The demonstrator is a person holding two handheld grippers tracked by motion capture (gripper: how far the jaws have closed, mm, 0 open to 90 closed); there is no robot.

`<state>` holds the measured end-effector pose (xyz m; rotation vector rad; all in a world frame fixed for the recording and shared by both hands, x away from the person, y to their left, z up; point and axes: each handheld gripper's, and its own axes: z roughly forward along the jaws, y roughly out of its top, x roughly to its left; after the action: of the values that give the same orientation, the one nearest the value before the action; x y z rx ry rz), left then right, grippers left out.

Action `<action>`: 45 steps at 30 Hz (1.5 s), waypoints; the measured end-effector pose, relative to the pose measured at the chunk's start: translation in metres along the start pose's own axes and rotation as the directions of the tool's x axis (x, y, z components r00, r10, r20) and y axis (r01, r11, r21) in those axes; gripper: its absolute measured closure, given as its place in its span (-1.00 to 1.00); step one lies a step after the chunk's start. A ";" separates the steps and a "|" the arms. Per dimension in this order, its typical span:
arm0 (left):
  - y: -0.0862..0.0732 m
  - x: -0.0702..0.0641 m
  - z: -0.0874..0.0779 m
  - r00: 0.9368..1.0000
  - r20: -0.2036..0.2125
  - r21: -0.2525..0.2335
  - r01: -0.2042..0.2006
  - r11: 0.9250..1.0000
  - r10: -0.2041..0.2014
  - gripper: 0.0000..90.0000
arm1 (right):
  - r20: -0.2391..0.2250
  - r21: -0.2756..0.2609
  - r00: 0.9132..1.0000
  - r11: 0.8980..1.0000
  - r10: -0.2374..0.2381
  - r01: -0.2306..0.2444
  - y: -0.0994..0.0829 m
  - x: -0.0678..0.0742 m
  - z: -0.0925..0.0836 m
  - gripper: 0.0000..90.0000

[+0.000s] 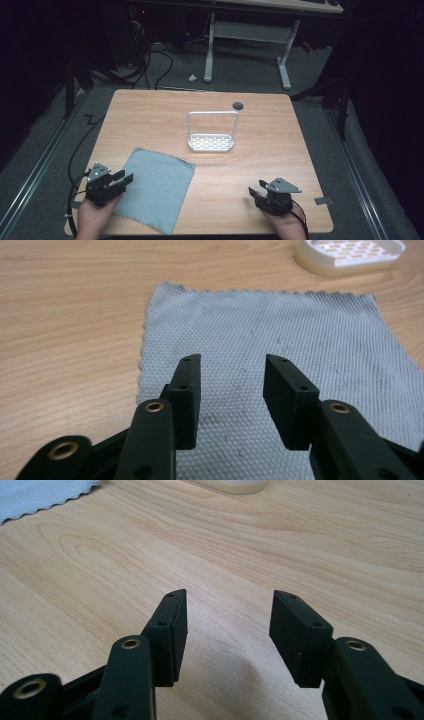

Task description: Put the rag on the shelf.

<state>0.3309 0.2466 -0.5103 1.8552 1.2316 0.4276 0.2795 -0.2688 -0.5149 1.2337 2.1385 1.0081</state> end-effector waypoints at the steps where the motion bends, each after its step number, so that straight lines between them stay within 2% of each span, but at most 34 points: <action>1: 0.000 -0.001 0.001 1.000 0.001 0.002 0.003 1.000 -0.003 0.30 | 0.000 0.000 1.000 1.000 0.000 0.000 0.000 0.000 0.000 0.11; 5: -0.001 -0.005 0.005 1.000 0.006 0.011 -0.004 1.000 0.004 0.30 | -0.001 0.005 1.000 1.000 -0.004 0.004 -0.001 -0.002 0.001 0.11; 7: -0.001 -0.007 0.005 1.000 0.011 0.016 -0.009 1.000 0.009 0.28 | -0.006 0.004 1.000 1.000 0.011 -0.011 -0.002 -0.003 0.000 0.11; 13: -0.001 -0.015 0.007 0.999 0.037 0.028 -0.028 0.999 0.027 0.25 | -0.014 0.009 1.000 1.000 -0.006 0.006 -0.001 -0.001 0.002 0.11; 14: -0.001 -0.022 0.009 0.998 0.042 0.039 -0.054 0.998 0.052 0.27 | -0.017 0.012 1.000 1.000 -0.011 0.011 -0.001 0.000 0.003 0.11; 15: 0.000 -0.026 0.010 0.997 0.041 0.057 -0.072 0.996 0.070 0.45 | -0.018 0.012 1.000 1.000 -0.017 0.017 -0.001 0.000 0.003 0.11; 16: 0.001 -0.031 0.011 0.995 0.038 0.072 -0.089 0.993 0.087 0.75 | -0.019 0.013 1.000 1.000 -0.018 0.018 -0.001 0.000 0.003 0.11; 17: 0.002 -0.036 0.011 0.993 0.052 0.081 -0.112 0.990 0.108 0.94 | -0.019 0.014 1.000 1.000 -0.017 0.017 -0.001 0.000 0.003 0.11; 18: 0.004 -0.042 0.012 0.989 0.066 0.098 -0.137 0.986 0.131 1.00 | -0.019 0.013 1.000 1.000 -0.018 0.018 -0.001 0.000 0.003 0.11; 21: 0.003 -0.060 0.018 0.976 0.081 0.143 -0.211 0.967 0.201 1.00 | -0.018 0.007 1.000 1.000 -0.015 0.015 -0.001 -0.001 0.002 0.11; 22: 0.003 -0.060 0.018 0.976 0.081 0.143 -0.211 0.967 0.201 1.00 | -0.019 0.008 1.000 1.000 -0.014 0.015 -0.001 -0.001 0.002 0.11; 23: 0.001 -0.067 0.023 0.972 0.087 0.173 -0.229 0.958 0.217 1.00 | -0.020 0.008 1.000 1.000 -0.016 0.016 -0.002 -0.001 0.002 0.11; 26: -0.003 -0.074 0.031 0.968 0.116 0.205 -0.244 0.948 0.223 1.00 | -0.024 0.010 0.999 1.000 -0.021 0.021 -0.001 0.000 0.002 0.11; 28: -0.005 -0.077 0.034 0.966 0.123 0.207 -0.249 0.946 0.228 1.00 | -0.028 0.010 0.999 1.000 -0.028 0.029 -0.001 0.001 0.002 0.11; 30: -0.006 -0.087 0.036 0.958 0.142 0.201 -0.273 0.941 0.248 1.00 | -0.029 0.011 0.999 0.999 -0.030 0.031 -0.001 0.002 0.003 0.11; 32: -0.007 -0.092 0.037 0.956 0.149 0.196 -0.280 0.940 0.254 1.00 | -0.031 0.012 0.999 0.999 -0.033 0.034 -0.001 0.002 0.004 0.12; 33: -0.007 -0.098 0.039 0.951 0.160 0.191 -0.292 0.937 0.263 1.00 | -0.033 0.014 0.999 0.999 -0.037 0.038 -0.001 0.003 0.005 0.12; 34: -0.007 -0.111 0.042 0.942 0.171 0.190 -0.321 0.928 0.291 1.00 | -0.035 0.016 0.999 0.999 -0.039 0.039 -0.001 0.003 0.005 0.13; 35: -0.006 -0.118 0.044 0.936 0.185 0.188 -0.333 0.924 0.299 1.00 | -0.036 0.014 0.999 0.999 -0.037 0.038 -0.001 0.003 0.006 0.14; 37: -0.005 -0.132 0.050 0.929 0.220 0.180 -0.339 0.923 0.298 1.00 | -0.037 0.011 0.999 0.999 -0.038 0.039 0.000 0.004 0.006 0.16; 39: -0.005 -0.146 0.056 0.918 0.251 0.170 -0.355 0.919 0.308 0.99 | -0.041 0.009 0.998 0.999 -0.040 0.040 0.000 0.005 0.007 0.17; 41: -0.003 -0.153 0.060 0.913 0.283 0.162 -0.348 0.923 0.294 0.92 | -0.047 0.007 0.998 0.999 -0.048 0.048 0.000 0.006 0.007 0.19; 43: 0.001 -0.148 0.055 0.923 0.307 0.130 -0.281 0.951 0.231 0.81 | -0.058 -0.001 0.997 0.999 -0.053 0.053 0.001 0.008 0.008 0.22; 44: 0.001 -0.148 0.055 0.923 0.307 0.130 -0.281 0.951 0.231 0.80 | -0.065 -0.002 0.997 0.999 -0.051 0.051 0.002 0.009 0.008 0.25; 45: 0.004 -0.141 0.051 0.929 0.306 0.116 -0.254 0.960 0.208 0.80 | -0.076 -0.003 0.996 0.999 -0.052 0.052 0.002 0.012 0.009 0.26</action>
<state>0.3028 0.0987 -0.5142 2.1191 0.8694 0.1772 0.2812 -0.2548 -0.5190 1.1507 2.2156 1.0490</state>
